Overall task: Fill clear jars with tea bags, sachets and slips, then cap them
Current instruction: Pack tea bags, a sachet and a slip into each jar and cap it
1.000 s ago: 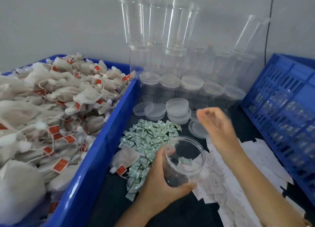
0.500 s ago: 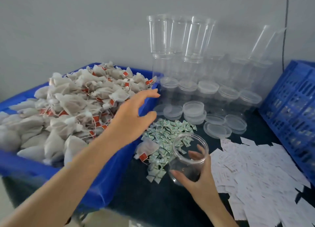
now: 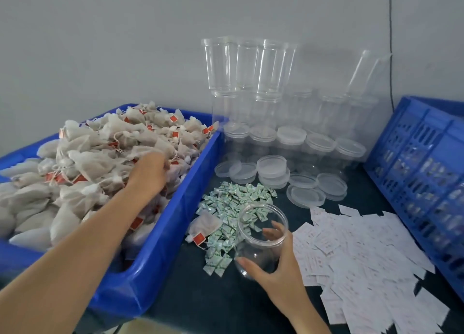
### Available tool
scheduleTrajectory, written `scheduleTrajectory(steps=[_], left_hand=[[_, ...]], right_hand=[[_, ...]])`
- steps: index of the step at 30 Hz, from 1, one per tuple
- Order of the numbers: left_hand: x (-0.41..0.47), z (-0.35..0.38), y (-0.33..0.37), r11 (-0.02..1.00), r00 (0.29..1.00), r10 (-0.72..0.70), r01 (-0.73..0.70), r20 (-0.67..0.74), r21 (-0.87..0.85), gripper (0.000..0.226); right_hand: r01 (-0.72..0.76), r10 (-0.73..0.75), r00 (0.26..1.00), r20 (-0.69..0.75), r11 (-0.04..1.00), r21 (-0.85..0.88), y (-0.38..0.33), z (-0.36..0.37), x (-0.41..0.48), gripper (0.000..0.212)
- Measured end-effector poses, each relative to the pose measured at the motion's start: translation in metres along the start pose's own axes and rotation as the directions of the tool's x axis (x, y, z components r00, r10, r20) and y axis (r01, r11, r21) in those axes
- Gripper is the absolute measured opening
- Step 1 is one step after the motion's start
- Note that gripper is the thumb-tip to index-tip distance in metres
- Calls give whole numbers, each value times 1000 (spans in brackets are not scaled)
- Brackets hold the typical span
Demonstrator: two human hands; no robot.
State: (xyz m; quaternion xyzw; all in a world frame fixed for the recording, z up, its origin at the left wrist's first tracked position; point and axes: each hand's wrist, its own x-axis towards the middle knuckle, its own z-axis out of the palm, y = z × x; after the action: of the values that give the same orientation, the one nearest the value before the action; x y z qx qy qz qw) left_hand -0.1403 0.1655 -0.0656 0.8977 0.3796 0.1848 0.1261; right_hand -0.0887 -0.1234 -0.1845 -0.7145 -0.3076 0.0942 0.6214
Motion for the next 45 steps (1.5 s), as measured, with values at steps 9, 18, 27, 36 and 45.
scheduleTrajectory(steps=[9,18,27,36,45], left_hand=[[-60,-59,73,702,946,319,-277,-59,-655,23],[-102,-29,112,760,838,539,-441,84,-477,16],[-25,-11,14,969,944,-14,-69,329,237,22],[-31,-1,9,889,904,-2,-195,428,415,22],[-31,-34,46,933,901,361,-353,-241,75,17]], right_hand=[[22,-22,1000,-4,999,38,-3,0,1,82],[5,-5,1000,6,1000,28,2,-1,0,79],[-21,21,1000,10,1000,-18,7,-1,0,91],[-2,2,1000,-2,1000,15,0,-1,-1,84],[-5,5,1000,9,1000,24,1,-1,0,82]])
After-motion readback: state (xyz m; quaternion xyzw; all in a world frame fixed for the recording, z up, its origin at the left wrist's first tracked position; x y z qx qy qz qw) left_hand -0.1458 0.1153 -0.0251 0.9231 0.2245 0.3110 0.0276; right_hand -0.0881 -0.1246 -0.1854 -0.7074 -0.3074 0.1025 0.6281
